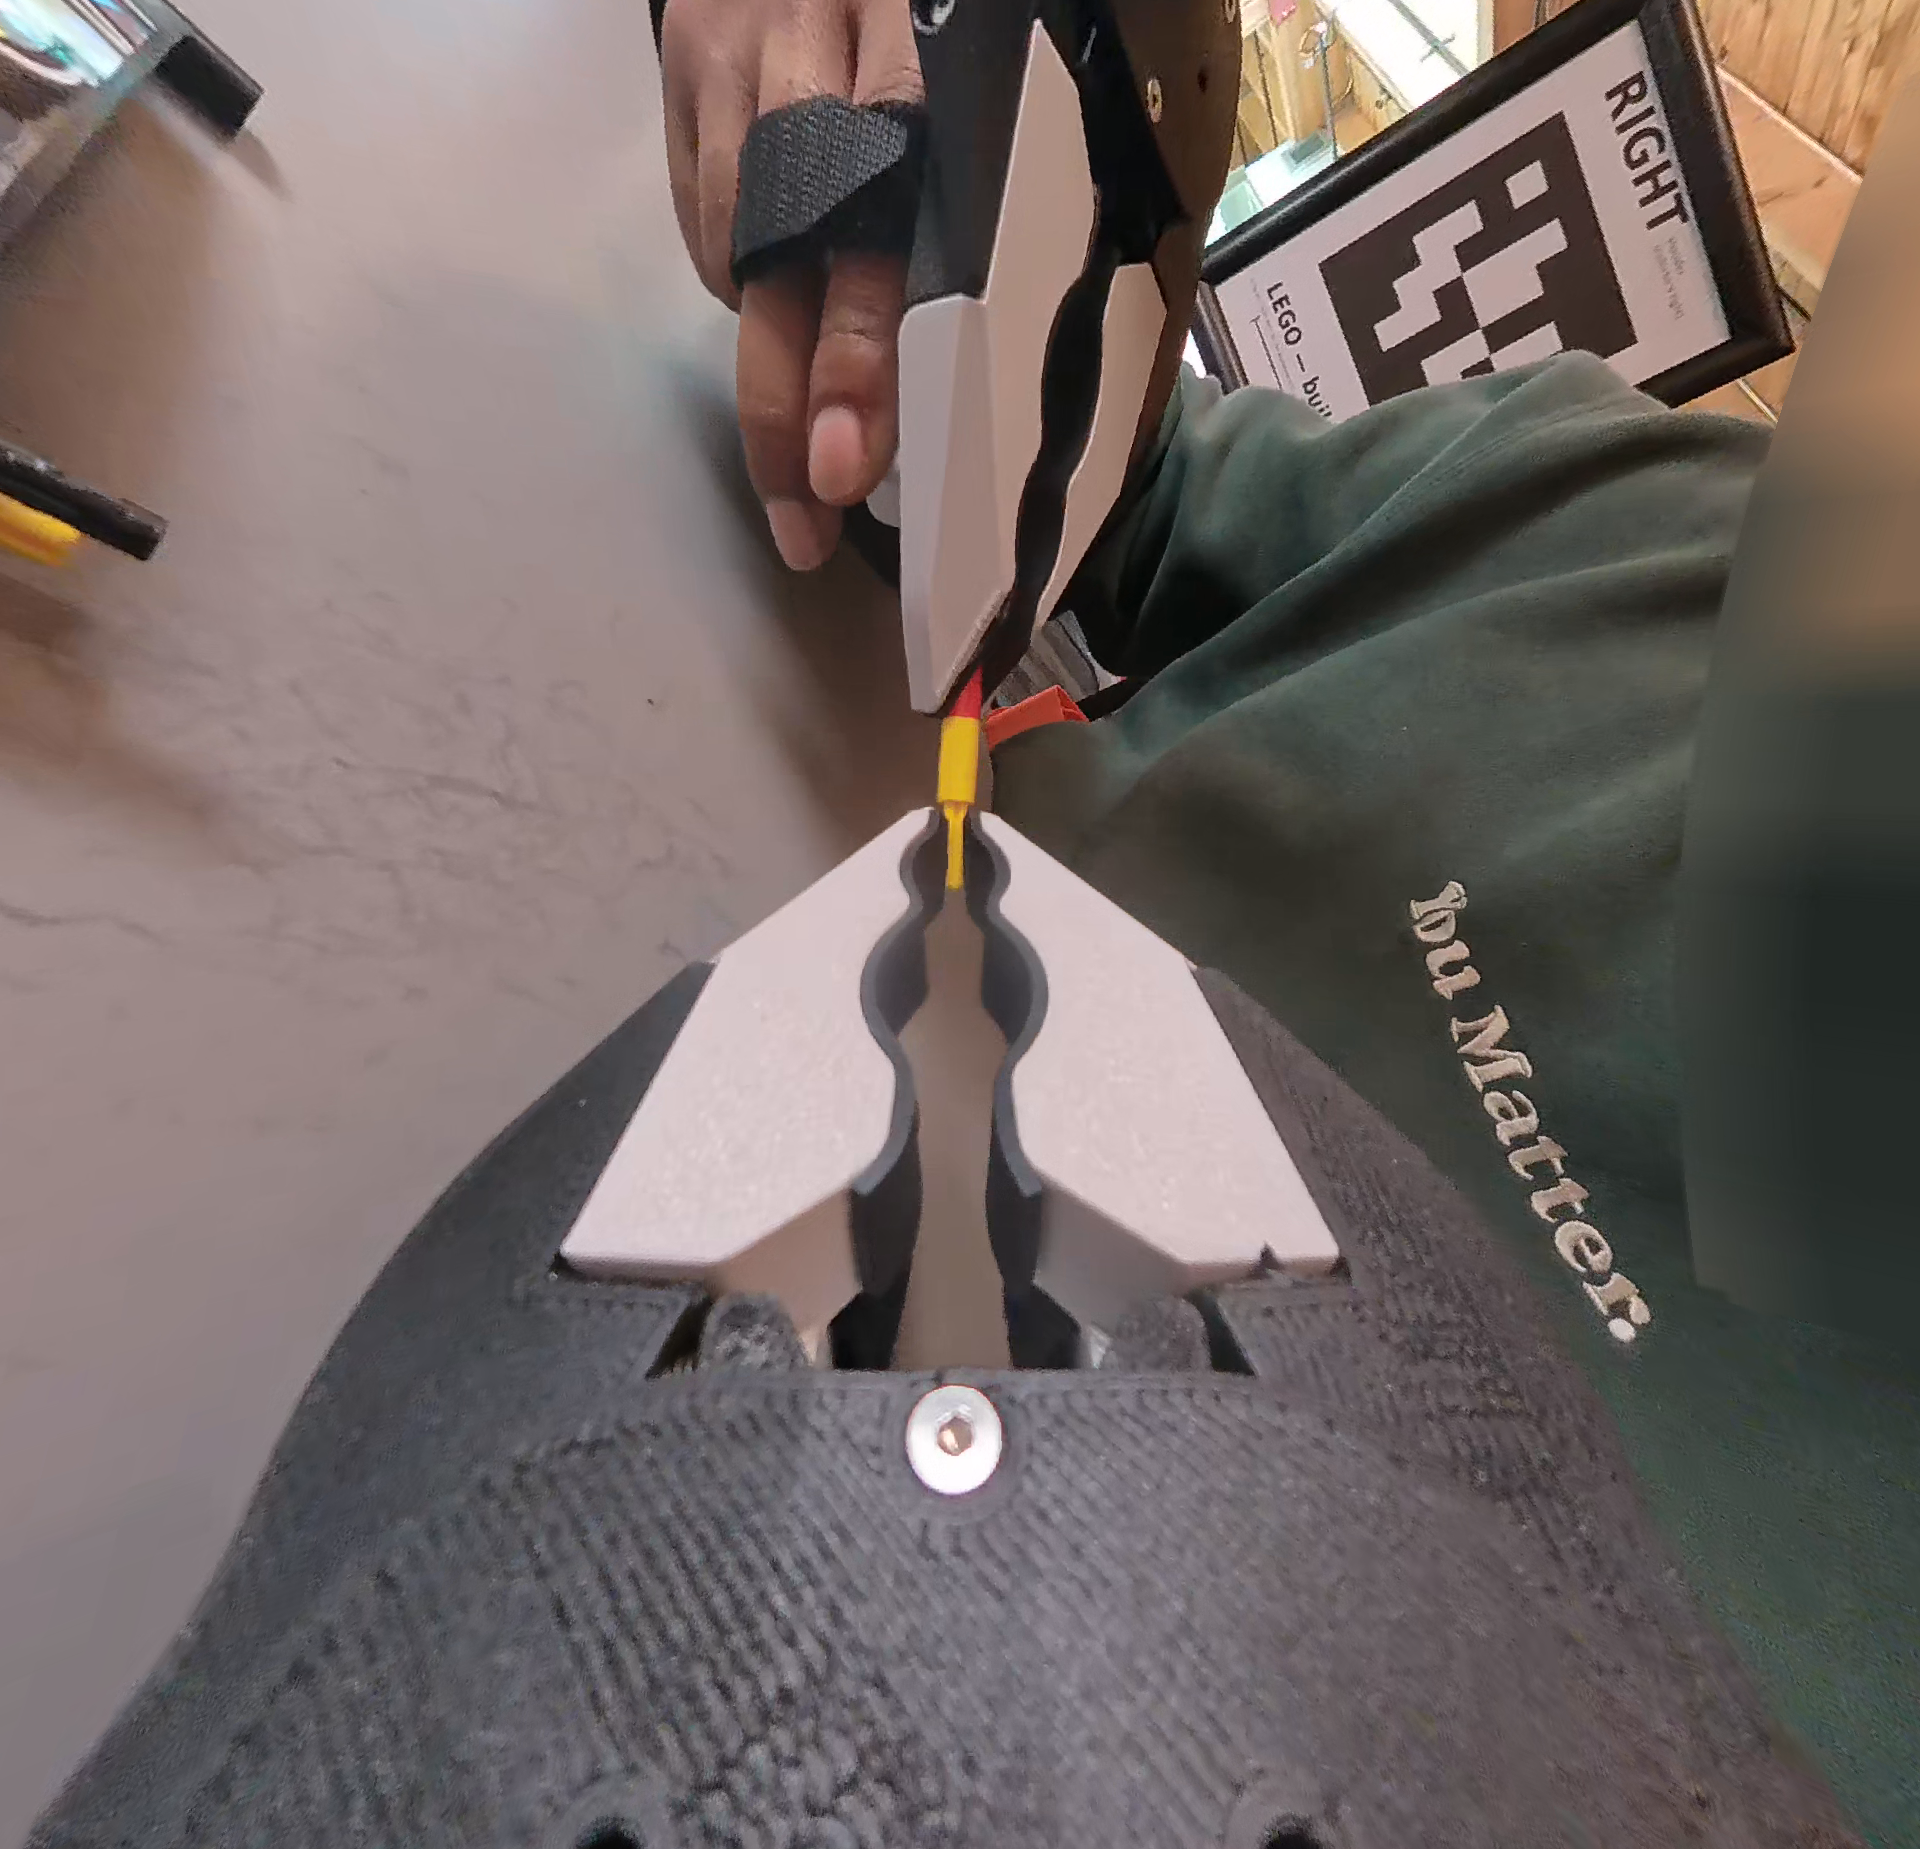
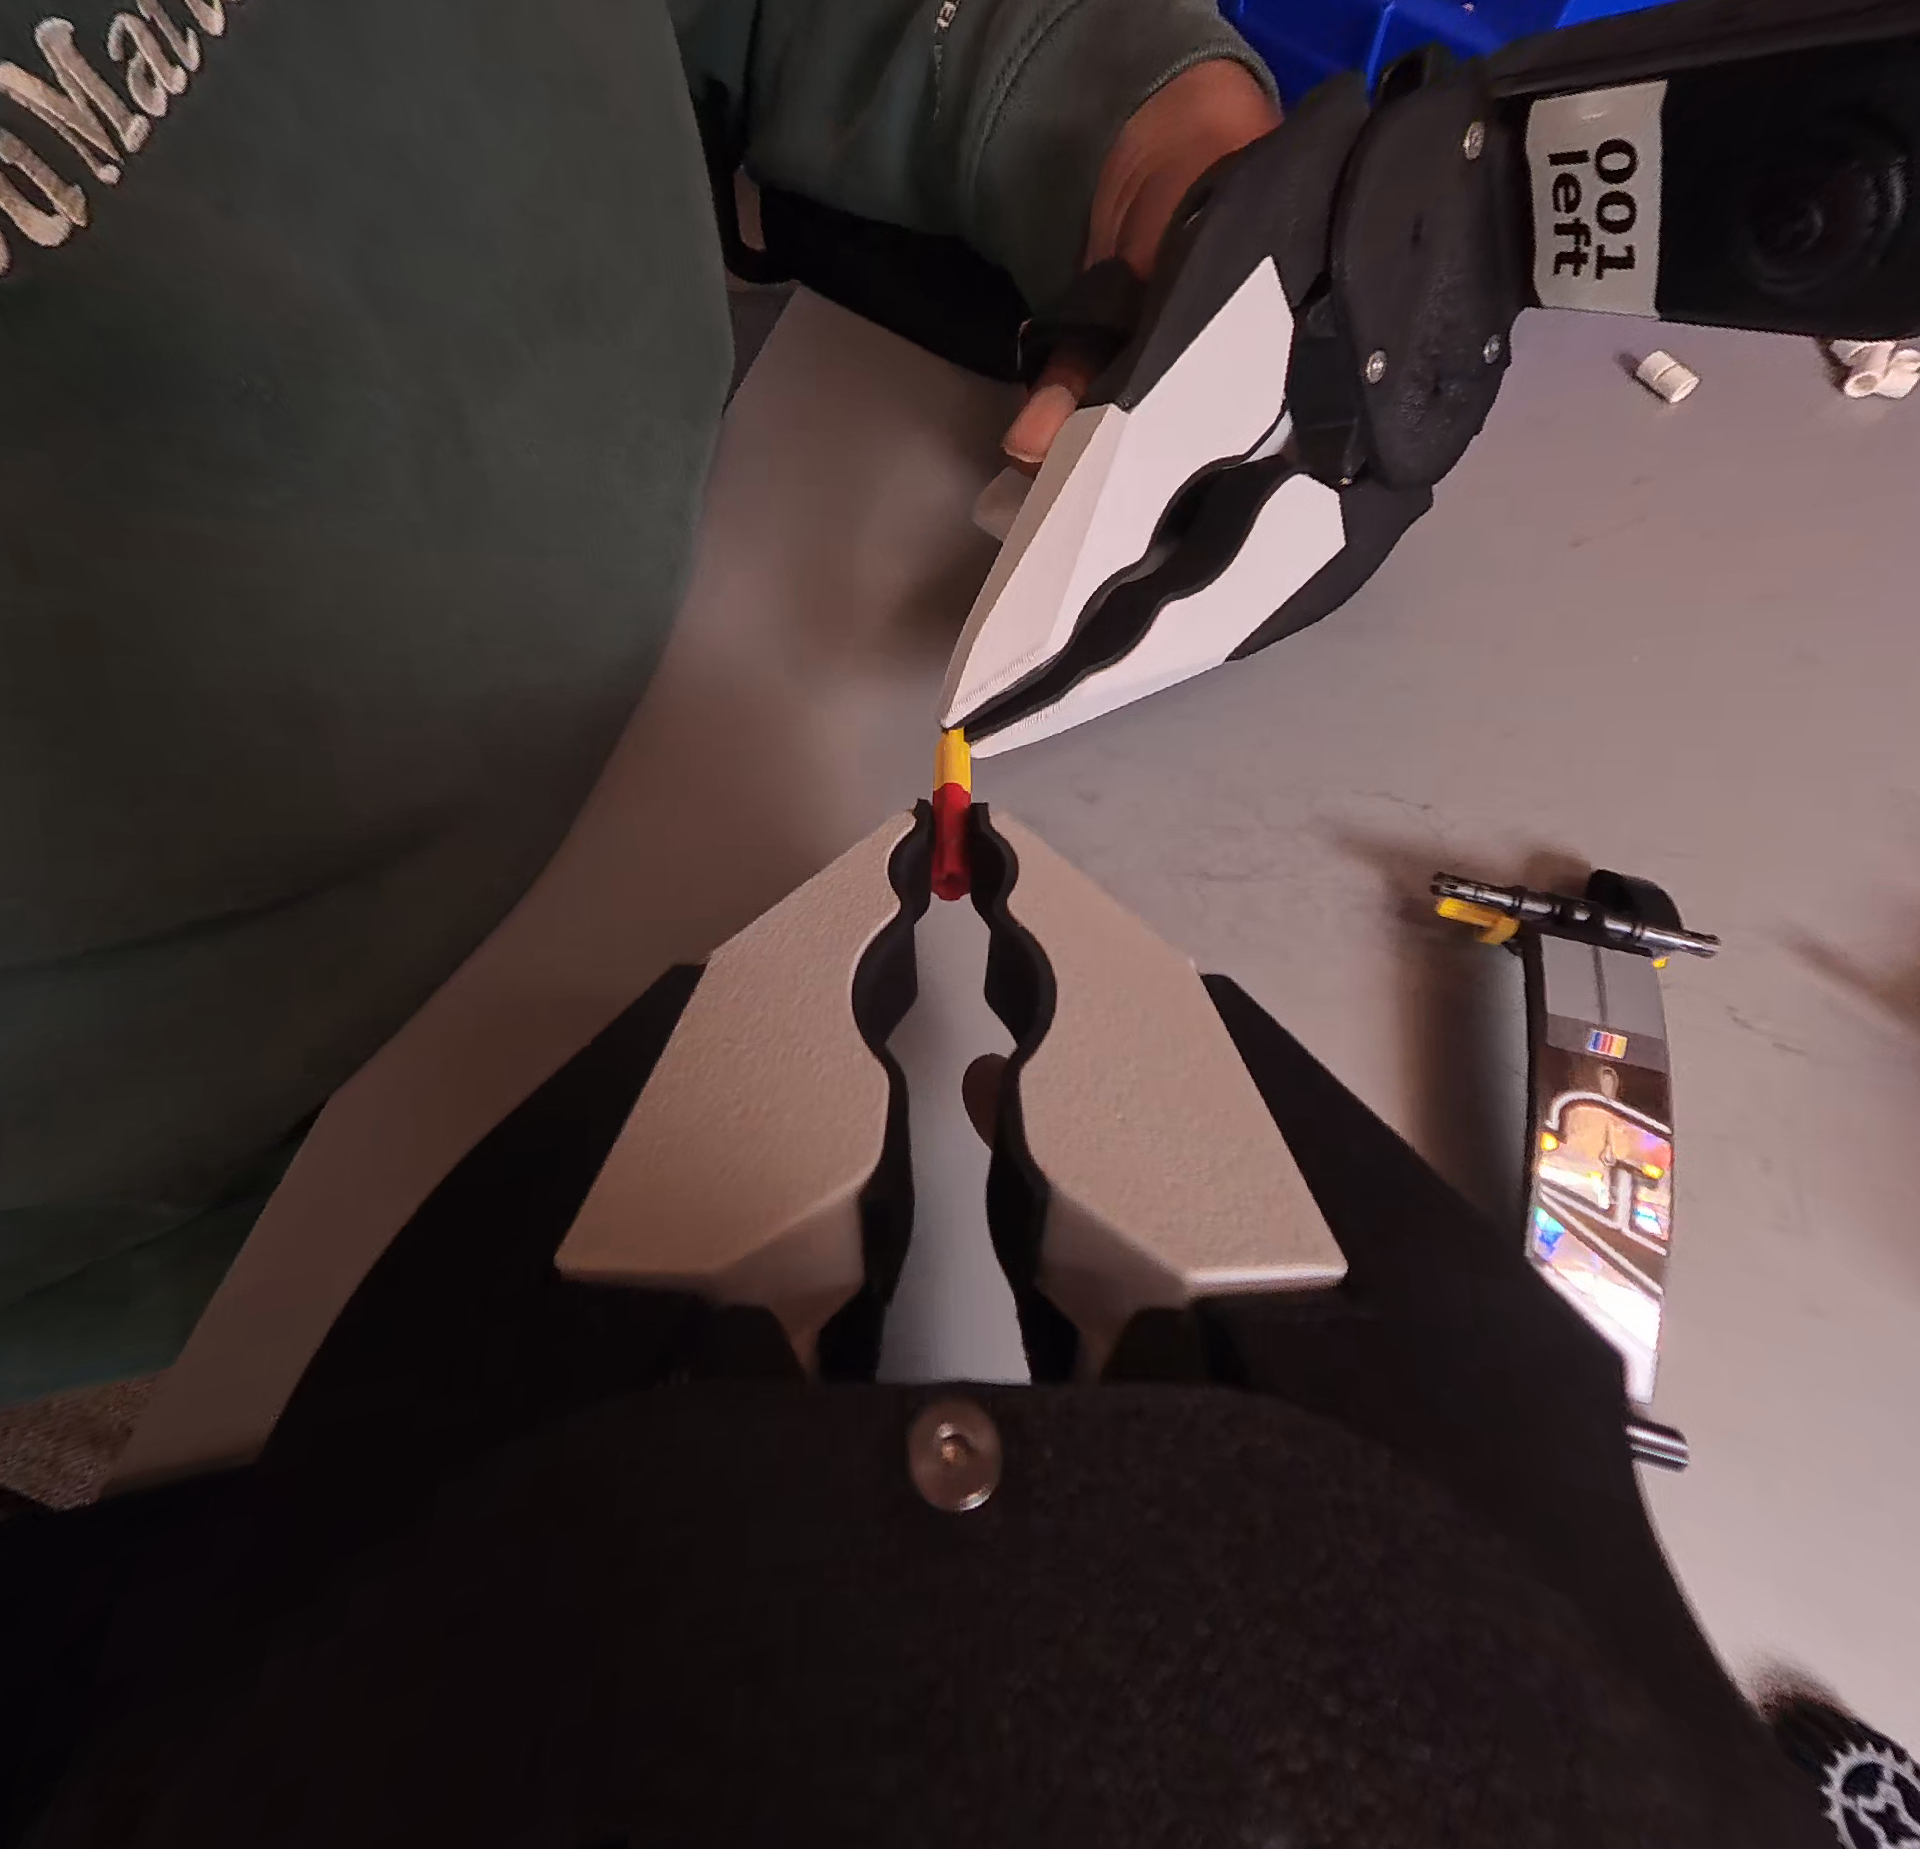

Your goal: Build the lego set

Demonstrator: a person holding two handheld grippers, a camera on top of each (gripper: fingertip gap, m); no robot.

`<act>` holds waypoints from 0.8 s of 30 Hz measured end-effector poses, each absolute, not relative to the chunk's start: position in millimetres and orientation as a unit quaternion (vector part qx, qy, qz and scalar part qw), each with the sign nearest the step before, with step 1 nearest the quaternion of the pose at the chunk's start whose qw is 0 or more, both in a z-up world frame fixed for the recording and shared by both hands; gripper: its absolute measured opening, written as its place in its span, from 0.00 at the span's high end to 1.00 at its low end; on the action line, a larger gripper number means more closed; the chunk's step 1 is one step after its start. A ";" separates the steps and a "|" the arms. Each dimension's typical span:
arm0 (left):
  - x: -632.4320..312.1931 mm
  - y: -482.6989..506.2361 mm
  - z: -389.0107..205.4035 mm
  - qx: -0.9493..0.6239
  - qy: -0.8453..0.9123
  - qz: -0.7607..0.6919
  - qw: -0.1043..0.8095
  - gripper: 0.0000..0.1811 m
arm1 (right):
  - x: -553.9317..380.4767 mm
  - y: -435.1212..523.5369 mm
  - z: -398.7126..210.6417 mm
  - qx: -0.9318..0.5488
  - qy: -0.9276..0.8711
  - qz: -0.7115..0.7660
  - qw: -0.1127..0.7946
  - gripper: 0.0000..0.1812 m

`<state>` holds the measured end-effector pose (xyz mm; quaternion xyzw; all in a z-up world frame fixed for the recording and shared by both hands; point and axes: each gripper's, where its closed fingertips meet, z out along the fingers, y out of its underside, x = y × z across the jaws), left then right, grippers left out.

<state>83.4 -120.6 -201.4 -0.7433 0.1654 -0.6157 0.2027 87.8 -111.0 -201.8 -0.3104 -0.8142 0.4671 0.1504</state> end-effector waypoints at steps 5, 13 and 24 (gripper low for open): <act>81.4 -118.0 -198.3 -0.739 0.158 -0.620 0.211 1.00 | 84.7 -111.0 -200.4 -0.314 -0.807 0.475 0.159 0.98; 46.6 -88.8 -175.6 -0.753 0.229 -0.473 0.396 0.92 | 68.0 -77.2 -177.6 -0.373 -0.714 0.561 0.191 0.98; 47.4 -79.6 -170.0 -0.756 0.282 -0.337 0.484 0.99 | 57.3 -70.5 -170.9 -0.399 -0.678 0.580 0.208 0.98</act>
